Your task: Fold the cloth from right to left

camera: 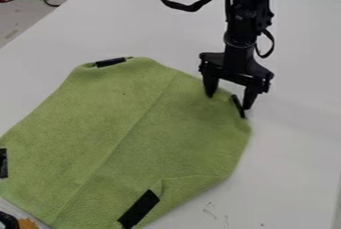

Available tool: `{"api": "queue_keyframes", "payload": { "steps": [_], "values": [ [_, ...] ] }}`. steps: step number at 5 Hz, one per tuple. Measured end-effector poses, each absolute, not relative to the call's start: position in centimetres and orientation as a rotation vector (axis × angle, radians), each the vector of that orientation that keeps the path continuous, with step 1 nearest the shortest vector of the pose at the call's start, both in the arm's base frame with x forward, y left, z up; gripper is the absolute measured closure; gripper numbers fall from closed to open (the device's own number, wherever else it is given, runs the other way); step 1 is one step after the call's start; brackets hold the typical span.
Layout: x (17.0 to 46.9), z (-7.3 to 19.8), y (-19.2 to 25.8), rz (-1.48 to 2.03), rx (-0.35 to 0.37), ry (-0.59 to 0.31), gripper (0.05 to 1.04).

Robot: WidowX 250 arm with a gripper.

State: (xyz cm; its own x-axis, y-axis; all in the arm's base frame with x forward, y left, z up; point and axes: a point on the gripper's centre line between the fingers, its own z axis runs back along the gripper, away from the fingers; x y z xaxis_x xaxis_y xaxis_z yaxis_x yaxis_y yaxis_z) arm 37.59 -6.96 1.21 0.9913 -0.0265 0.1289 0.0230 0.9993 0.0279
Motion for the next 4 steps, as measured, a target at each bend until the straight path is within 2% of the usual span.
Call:
{"api": "queue_keyframes", "payload": {
  "steps": [1, 2, 3, 4],
  "values": [
    [37.39, 1.20, -7.56, -0.053, 0.030, -0.115, 0.249],
    [37.39, 1.04, -7.71, -0.066, 0.032, -0.115, 0.545],
    [37.48, 1.14, -7.69, -0.077, 0.035, -0.117, 0.801],
    [37.49, 1.14, -7.67, -0.076, 0.036, -0.117, 0.953]
  ]
}}
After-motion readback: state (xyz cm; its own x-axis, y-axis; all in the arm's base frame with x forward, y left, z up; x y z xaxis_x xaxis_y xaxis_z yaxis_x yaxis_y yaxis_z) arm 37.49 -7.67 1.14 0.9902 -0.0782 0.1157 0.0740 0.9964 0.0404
